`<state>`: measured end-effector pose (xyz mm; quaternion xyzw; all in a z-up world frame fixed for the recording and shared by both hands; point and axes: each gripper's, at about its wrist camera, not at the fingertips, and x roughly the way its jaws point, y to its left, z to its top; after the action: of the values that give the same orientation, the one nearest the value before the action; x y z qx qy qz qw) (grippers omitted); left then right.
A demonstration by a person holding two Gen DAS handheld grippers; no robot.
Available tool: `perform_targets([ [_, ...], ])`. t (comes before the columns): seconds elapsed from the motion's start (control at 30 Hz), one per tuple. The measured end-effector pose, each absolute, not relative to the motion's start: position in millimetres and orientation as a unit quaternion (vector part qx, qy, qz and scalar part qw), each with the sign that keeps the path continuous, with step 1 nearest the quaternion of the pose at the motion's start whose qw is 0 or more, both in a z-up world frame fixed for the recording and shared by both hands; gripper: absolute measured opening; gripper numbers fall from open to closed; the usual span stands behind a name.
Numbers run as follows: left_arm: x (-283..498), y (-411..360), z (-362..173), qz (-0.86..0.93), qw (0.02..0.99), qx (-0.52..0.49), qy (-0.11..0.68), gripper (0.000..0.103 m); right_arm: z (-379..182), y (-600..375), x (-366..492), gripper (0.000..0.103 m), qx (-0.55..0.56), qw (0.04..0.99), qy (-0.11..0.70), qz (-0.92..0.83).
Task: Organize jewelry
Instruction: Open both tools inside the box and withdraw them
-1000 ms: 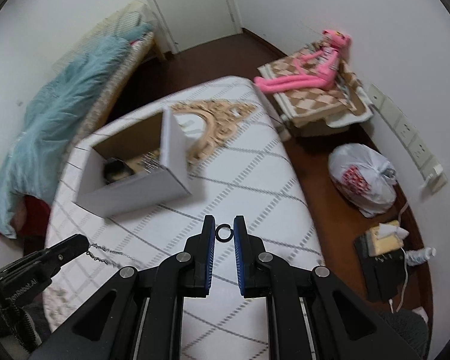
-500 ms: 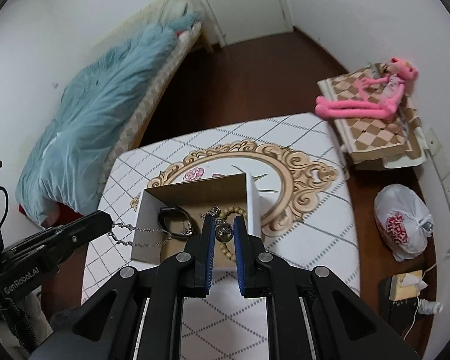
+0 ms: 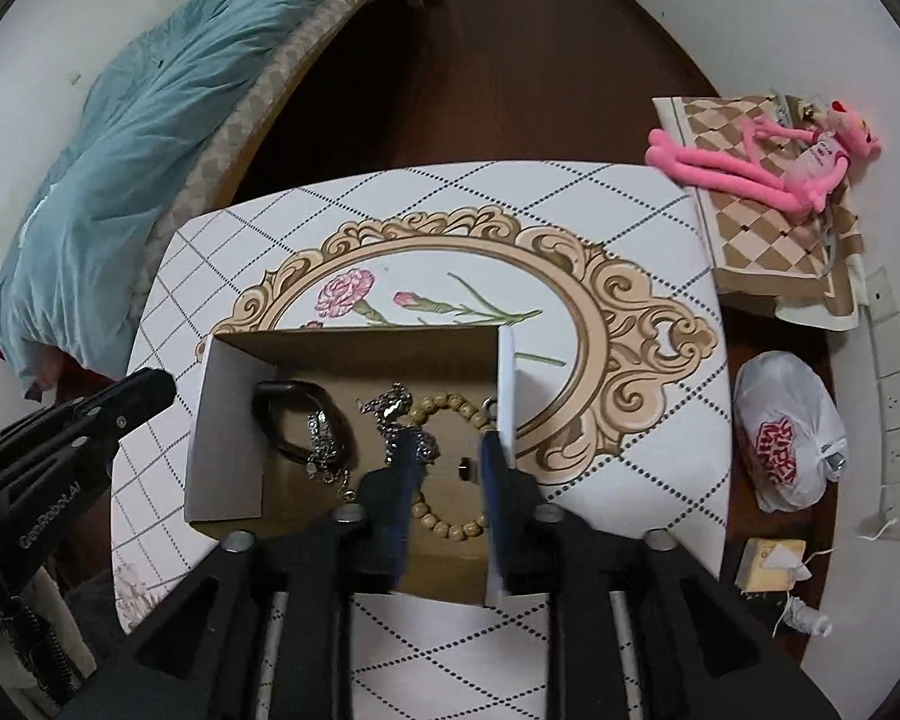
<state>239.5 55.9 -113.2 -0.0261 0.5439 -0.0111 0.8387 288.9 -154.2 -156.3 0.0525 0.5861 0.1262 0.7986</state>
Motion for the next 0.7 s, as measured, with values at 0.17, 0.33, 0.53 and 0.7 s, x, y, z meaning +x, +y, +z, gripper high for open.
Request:
perform_targets([
  [0.17,230.4,67.1,-110.5,-0.003,0.848,-0.042,0.528,0.092,-148.0,-162.8,281.2,0.048,0.049,0.808,0.578,0.108],
  [0.33,215.6,66.5,-113.6,0.012,0.85,-0.03,0.526,0.1,-145.9,-166.2,264.0,0.084,0.015,0.82,0.568,0.07],
  [0.53,194.4,64.7,-120.2,0.033,0.853,-0.017,0.521,0.103,-156.0,-160.3,240.2,0.1,-0.023,0.819,0.572,0.042],
  [0.7,177.4,64.6,-115.9,0.041,0.852,-0.018,0.522,0.103,-151.8,-159.5,221.9,0.1,-0.03,0.826,0.563,0.031],
])
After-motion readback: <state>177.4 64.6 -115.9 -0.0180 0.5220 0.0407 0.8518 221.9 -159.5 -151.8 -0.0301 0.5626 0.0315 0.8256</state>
